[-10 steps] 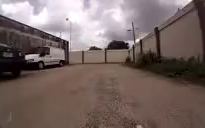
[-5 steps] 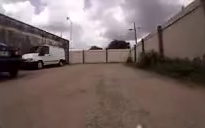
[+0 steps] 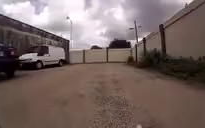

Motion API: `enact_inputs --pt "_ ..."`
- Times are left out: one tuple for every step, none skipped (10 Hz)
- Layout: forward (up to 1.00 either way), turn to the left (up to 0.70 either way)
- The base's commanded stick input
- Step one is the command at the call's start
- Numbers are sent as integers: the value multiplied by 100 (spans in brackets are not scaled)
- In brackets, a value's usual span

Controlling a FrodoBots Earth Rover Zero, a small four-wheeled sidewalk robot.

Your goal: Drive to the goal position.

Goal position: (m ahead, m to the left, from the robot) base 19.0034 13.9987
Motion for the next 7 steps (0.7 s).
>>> enact_inputs --pt "50 0" --pt "50 0" --pt "50 0" --pt "50 0" --pt "50 0" --pt "50 0" --pt "50 0"
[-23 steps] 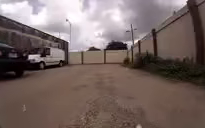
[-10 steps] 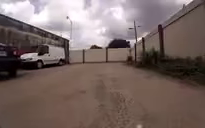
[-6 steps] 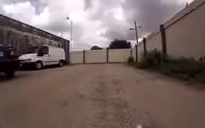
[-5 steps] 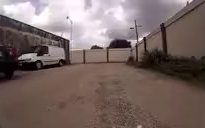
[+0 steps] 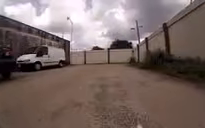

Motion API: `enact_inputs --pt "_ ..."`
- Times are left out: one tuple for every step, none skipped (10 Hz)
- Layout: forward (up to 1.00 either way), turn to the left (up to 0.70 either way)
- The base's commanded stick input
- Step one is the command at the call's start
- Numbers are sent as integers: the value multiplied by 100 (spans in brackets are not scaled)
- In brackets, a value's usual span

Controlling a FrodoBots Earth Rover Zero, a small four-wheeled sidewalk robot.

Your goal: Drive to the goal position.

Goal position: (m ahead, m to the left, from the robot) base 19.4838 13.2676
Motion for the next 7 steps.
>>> enact_inputs --pt "50 0" --pt "50 0" --pt "50 0" --pt "50 0" --pt "50 0" --pt "50 0" --pt "50 0"
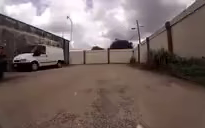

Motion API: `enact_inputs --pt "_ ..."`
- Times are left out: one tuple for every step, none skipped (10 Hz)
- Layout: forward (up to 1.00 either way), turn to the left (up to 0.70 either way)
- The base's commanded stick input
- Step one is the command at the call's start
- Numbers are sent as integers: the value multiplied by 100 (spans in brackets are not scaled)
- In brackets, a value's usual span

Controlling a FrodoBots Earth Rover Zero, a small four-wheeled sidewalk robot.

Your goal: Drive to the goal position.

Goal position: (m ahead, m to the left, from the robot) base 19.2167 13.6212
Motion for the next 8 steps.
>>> enact_inputs --pt "50 0" --pt "50 0" --pt "50 0" --pt "50 0" --pt "50 0" --pt "50 0" --pt "50 0" --pt "50 0"
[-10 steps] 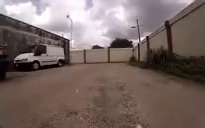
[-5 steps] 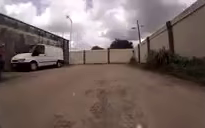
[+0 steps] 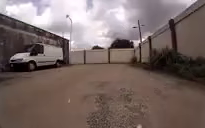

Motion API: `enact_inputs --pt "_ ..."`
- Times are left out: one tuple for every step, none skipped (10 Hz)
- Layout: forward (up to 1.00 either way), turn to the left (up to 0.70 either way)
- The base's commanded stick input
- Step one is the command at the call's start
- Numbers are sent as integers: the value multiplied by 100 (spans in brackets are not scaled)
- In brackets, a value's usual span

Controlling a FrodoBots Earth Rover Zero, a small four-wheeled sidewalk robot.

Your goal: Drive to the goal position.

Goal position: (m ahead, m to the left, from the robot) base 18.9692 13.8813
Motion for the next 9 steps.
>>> enact_inputs --pt "50 0" --pt "50 0" --pt "50 0" --pt "50 0" --pt "50 0" --pt "50 0" --pt "50 0" --pt "50 0" --pt "50 0"
